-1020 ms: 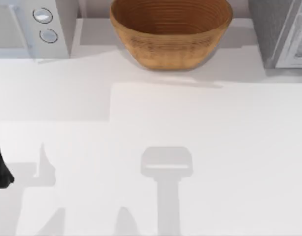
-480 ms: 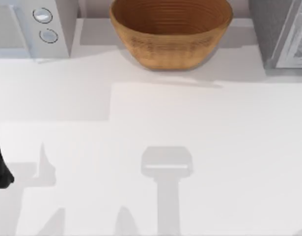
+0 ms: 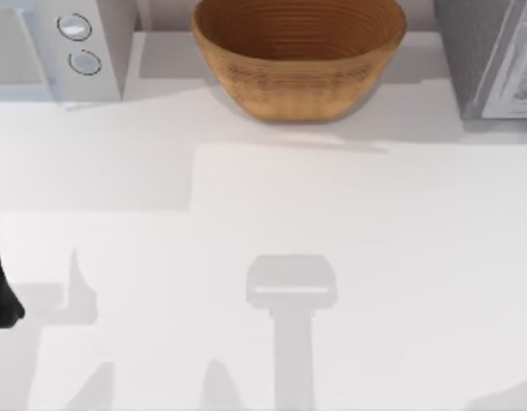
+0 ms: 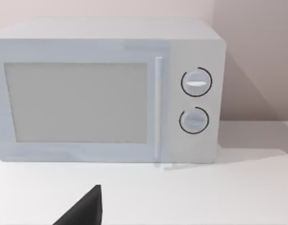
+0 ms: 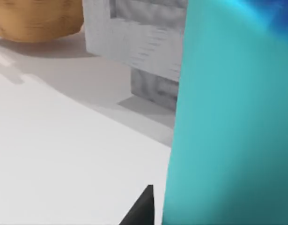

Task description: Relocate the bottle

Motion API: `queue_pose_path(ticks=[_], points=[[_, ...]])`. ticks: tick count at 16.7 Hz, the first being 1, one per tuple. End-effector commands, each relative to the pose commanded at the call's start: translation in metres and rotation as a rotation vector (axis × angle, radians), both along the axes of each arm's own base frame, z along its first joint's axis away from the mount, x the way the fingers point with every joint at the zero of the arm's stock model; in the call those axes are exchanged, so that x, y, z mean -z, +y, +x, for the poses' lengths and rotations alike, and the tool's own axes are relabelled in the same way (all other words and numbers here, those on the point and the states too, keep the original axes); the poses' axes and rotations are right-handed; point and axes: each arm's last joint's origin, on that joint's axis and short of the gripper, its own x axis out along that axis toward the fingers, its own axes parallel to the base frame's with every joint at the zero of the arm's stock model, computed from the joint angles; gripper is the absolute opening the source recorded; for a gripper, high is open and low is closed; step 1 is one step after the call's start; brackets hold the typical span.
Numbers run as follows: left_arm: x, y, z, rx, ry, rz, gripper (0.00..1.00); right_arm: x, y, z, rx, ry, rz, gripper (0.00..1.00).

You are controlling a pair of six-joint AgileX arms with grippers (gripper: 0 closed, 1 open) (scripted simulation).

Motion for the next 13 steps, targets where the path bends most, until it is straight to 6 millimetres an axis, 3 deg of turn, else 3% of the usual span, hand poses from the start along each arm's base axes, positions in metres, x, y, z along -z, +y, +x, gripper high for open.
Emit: queue_pose_path(ticks=[4, 13], points=[[0.0000, 0.0000, 0.0000, 0.000, 0.000, 0.000, 1.00, -0.0001, -0.0001, -0.0002, 0.003, 0.001, 0.000, 0.00], [0.0000, 0.0000, 0.0000, 0.000, 0.000, 0.000, 1.00, -0.0001, -0.0001, -0.0002, 0.003, 0.001, 0.000, 0.68]])
